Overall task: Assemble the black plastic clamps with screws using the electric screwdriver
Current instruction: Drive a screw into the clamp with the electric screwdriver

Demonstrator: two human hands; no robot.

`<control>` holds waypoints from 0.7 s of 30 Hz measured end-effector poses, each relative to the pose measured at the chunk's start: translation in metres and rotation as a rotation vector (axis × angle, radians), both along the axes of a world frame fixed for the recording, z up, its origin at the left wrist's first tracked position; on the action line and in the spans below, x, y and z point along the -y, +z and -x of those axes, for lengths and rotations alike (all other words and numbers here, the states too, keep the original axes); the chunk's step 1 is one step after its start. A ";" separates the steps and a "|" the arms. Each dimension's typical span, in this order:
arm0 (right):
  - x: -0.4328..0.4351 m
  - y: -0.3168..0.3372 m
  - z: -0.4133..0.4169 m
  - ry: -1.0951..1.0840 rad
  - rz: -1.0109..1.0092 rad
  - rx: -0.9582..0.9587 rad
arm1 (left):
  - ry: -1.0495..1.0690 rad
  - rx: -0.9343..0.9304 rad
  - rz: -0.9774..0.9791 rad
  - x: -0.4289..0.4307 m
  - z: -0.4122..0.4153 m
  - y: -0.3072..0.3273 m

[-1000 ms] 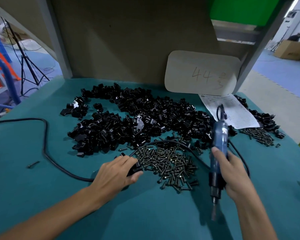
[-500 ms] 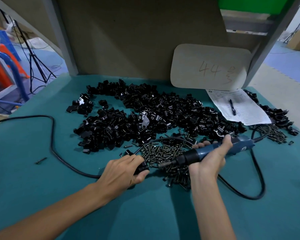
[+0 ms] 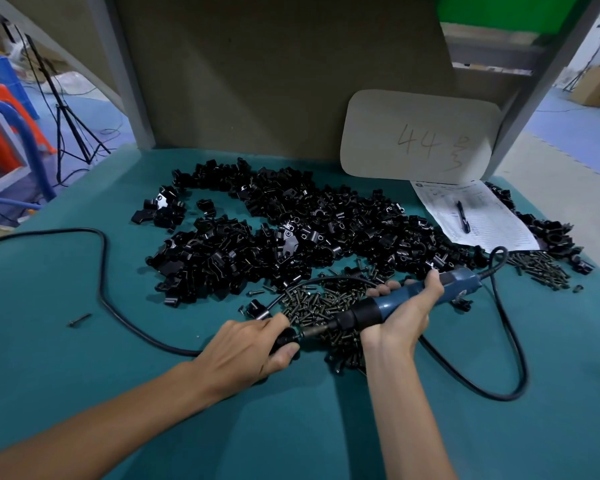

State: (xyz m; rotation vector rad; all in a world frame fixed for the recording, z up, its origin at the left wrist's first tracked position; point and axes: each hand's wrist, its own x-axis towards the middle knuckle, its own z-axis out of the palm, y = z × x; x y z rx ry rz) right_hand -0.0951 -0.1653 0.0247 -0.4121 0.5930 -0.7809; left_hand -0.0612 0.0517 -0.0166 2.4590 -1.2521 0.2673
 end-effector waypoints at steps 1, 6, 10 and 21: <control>0.002 0.001 0.001 0.020 -0.023 0.021 | -0.014 -0.013 -0.010 0.000 -0.001 -0.002; 0.018 0.001 0.004 0.046 -0.021 0.085 | -0.092 -0.006 -0.021 0.014 -0.006 -0.004; 0.036 0.002 0.006 -0.014 -0.012 0.117 | -0.116 0.030 -0.028 0.037 -0.012 0.003; 0.056 -0.020 0.013 0.160 -0.084 0.272 | -0.022 0.275 0.032 0.055 -0.020 0.007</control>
